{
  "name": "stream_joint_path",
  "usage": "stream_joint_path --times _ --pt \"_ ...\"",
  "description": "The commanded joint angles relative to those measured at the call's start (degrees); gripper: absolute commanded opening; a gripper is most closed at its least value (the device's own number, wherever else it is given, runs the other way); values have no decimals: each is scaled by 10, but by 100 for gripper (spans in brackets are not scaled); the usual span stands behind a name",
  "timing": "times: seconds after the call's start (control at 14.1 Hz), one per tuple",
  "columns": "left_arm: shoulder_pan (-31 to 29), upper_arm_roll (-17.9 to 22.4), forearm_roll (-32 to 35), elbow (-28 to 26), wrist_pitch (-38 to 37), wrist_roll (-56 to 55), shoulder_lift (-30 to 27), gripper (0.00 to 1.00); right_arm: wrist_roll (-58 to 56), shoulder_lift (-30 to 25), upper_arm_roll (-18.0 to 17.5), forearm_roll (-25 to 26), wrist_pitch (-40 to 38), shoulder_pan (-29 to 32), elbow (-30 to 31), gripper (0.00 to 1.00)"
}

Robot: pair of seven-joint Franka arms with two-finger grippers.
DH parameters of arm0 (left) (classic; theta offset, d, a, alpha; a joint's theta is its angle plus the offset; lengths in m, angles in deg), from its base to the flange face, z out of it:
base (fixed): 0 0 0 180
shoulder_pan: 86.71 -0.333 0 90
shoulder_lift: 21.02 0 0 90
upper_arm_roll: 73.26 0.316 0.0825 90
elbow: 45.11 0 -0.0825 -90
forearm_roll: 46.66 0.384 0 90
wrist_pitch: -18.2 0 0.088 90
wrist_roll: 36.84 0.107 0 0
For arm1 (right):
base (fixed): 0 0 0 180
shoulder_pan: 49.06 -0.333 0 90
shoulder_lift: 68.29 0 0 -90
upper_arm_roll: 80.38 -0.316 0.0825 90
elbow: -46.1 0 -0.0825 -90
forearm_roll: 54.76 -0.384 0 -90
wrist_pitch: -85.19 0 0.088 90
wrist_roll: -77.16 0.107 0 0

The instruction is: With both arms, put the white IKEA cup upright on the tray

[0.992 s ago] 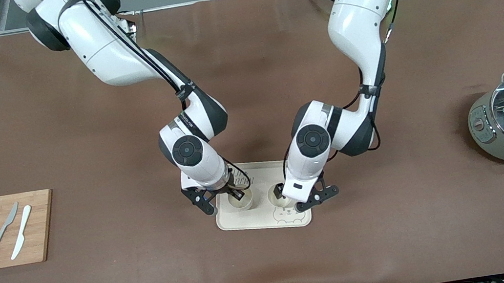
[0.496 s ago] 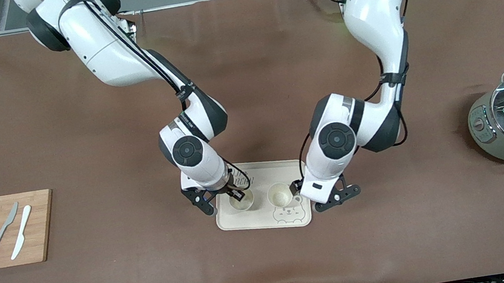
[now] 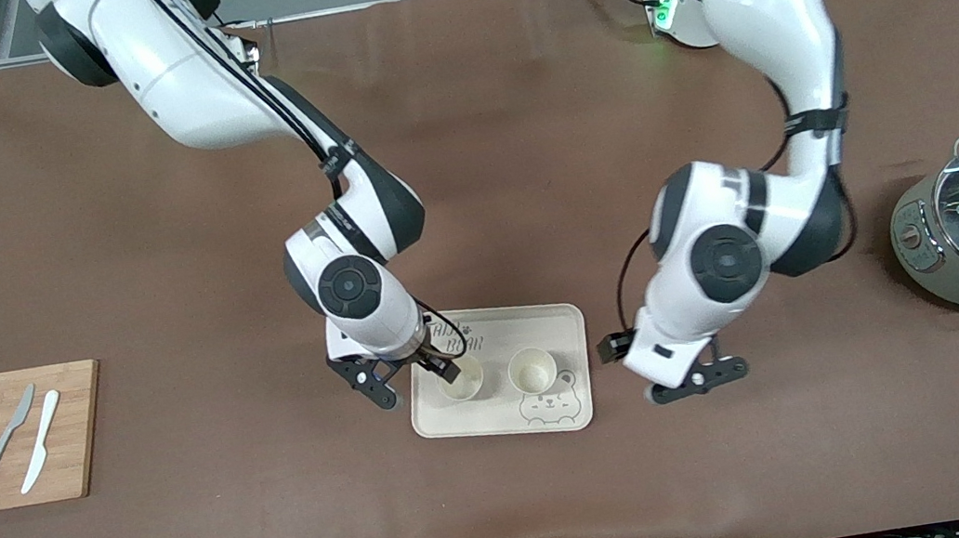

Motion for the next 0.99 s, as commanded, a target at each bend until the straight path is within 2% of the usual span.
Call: stream_joint_path --times 0.0,0.14,0.28,0.43,0.64,0.92 --pt "-74 -6 -19 -12 -77 169 -55 100 -77 -104 -15 -14 -118 62 12 100" --pt "-110 -6 -20 -13 -93 258 -69 100 -180 -182 -12 -48 -217 105 12 100" --pt "-120 -4 -15 -14 -93 269 -75 100 -313 -251 -11 -50 -331 167 13 100" --pt "-133 -3 -12 -14 -93 273 -75 100 -451 -303 -7 -42 -401 229 15 100" --pt "-138 0 -12 -13 -93 274 -93 100 -639 -348 -6 -40 -425 331 19 100" --pt "-145 0 -12 -14 -118 271 -143 100 -696 -354 -5 -39 -423 383 14 100"
